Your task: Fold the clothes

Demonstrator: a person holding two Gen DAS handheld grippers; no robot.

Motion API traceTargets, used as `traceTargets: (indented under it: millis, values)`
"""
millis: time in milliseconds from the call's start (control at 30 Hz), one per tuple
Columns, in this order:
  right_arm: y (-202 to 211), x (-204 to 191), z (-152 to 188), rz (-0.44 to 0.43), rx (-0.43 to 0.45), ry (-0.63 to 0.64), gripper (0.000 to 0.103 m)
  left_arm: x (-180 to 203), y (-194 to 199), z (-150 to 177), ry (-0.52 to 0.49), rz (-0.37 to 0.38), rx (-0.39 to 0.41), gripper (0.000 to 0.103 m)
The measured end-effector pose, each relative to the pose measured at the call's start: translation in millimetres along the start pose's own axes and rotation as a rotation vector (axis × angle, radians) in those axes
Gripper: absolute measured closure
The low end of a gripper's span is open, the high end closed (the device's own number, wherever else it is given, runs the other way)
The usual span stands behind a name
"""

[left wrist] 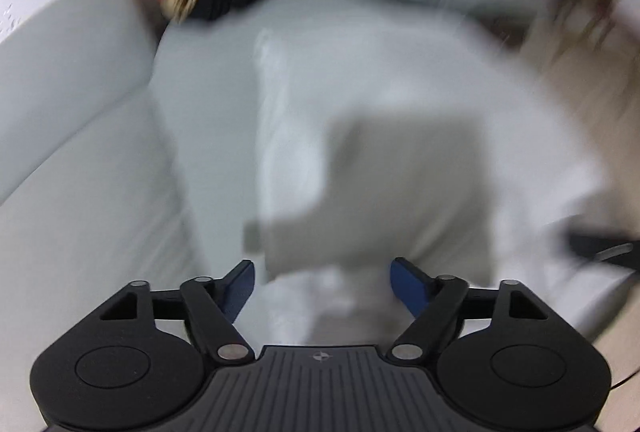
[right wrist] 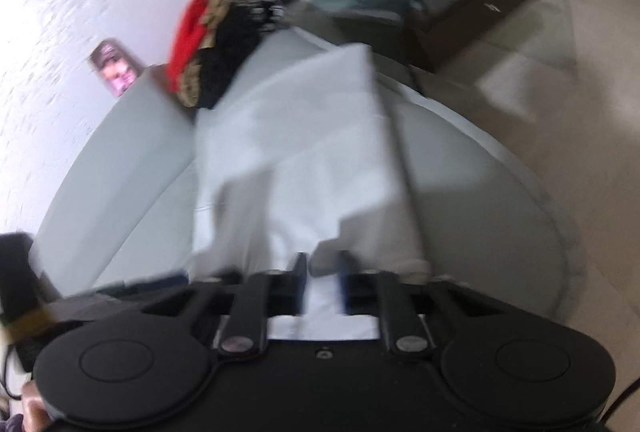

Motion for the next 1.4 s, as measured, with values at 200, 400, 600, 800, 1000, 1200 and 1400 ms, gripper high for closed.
traceTargets:
  millis: [200, 400, 600, 800, 1000, 1200, 1400]
  values:
    - [46.3, 6.3, 5.4, -0.016, 0.015, 0.010, 0.075, -3.8, 36.0, 23.5, 0.014, -0.028, 0.006, 0.016]
    - [65.7, 0.6, -9.6, -0.083, 0.067, -0.012, 0.037, -2.1, 49.9, 25.0, 0.010, -0.054, 0.013, 0.011]
    - [61.7, -0.1, -10.2, -0.114, 0.057, -0.036, 0.034, -3.2, 57.4, 22.9, 0.024, -0.048, 0.021, 0.011]
    - [62.3, -0.4, -9.5, -0.120, 0.056, -0.048, 0.033, 0.1, 63.1, 23.0, 0.038, -0.042, 0.030, 0.010]
    - [80.9, -18.1, -4.7, -0.042, 0.061, 0.040, 0.025, 2.4, 95.8, 26.1, 0.063, 0.017, 0.048, 0.009]
    - [124.5, -62.7, -8.0, 0.133, 0.037, 0.237, 0.000, 3.8, 141.5, 32.4, 0.116, 0.117, 0.012, 0.001]
    - [162.9, -99.8, -12.2, 0.290, -0.019, 0.337, 0.000, 16.8, 191.7, 38.1, 0.061, 0.060, 0.078, 0.001]
Point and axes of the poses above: each gripper's, at about its wrist camera, not at the fingertips, and y roughly against the way its jaws point, x to its right, z to its underside, the point moved 7 cm from there along -y, roughly the way its jaws point, and after that the axes turned 11 degrees about -x, right-handed, at the moved point
